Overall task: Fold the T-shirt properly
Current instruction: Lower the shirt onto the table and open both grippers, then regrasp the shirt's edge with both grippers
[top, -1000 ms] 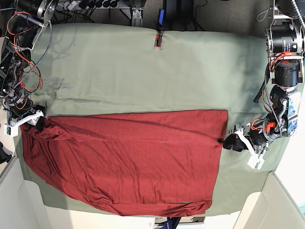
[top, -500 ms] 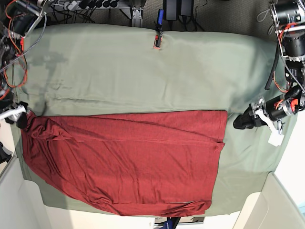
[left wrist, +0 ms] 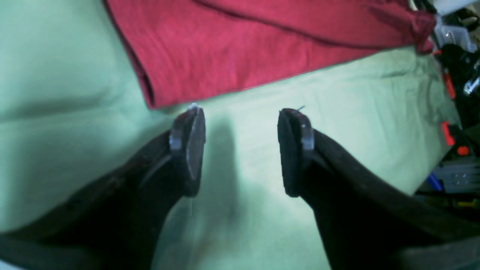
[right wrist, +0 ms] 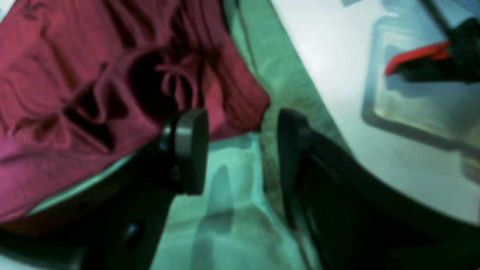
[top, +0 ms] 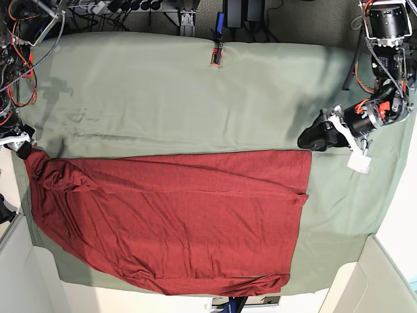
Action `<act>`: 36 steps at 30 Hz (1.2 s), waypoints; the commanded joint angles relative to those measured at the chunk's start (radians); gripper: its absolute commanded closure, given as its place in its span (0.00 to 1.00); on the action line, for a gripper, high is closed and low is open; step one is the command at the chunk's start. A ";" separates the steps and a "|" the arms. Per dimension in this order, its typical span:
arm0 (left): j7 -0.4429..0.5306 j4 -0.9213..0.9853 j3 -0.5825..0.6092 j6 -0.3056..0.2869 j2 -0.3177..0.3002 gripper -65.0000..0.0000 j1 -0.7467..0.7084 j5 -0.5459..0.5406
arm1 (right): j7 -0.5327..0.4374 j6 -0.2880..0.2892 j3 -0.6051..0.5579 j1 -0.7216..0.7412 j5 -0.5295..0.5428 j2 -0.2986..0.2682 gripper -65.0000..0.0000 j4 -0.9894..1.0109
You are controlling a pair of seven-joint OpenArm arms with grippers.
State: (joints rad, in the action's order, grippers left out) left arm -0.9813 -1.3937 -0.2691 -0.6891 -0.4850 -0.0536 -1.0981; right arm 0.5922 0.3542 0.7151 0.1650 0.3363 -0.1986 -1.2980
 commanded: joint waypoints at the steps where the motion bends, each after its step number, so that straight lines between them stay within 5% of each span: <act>1: 0.013 -0.015 -0.007 -0.009 -0.005 0.48 0.011 -0.024 | -0.016 0.001 0.001 0.027 0.005 -0.016 0.54 0.007; 28: 0.059 -0.014 -0.007 -0.009 0.021 0.48 0.011 0.031 | -0.077 0.000 -0.102 0.149 -0.018 0.014 0.54 0.163; 36: 0.174 -0.009 -0.008 0.002 0.100 0.48 0.041 0.208 | -0.088 0.000 -0.113 0.217 -0.041 0.014 0.54 0.271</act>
State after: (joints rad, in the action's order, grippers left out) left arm -0.8291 -1.3911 -0.2722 -0.6823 -0.3683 -0.0311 -0.8635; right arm 0.5079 0.3481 0.6037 0.3634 0.2909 -0.1741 -1.0183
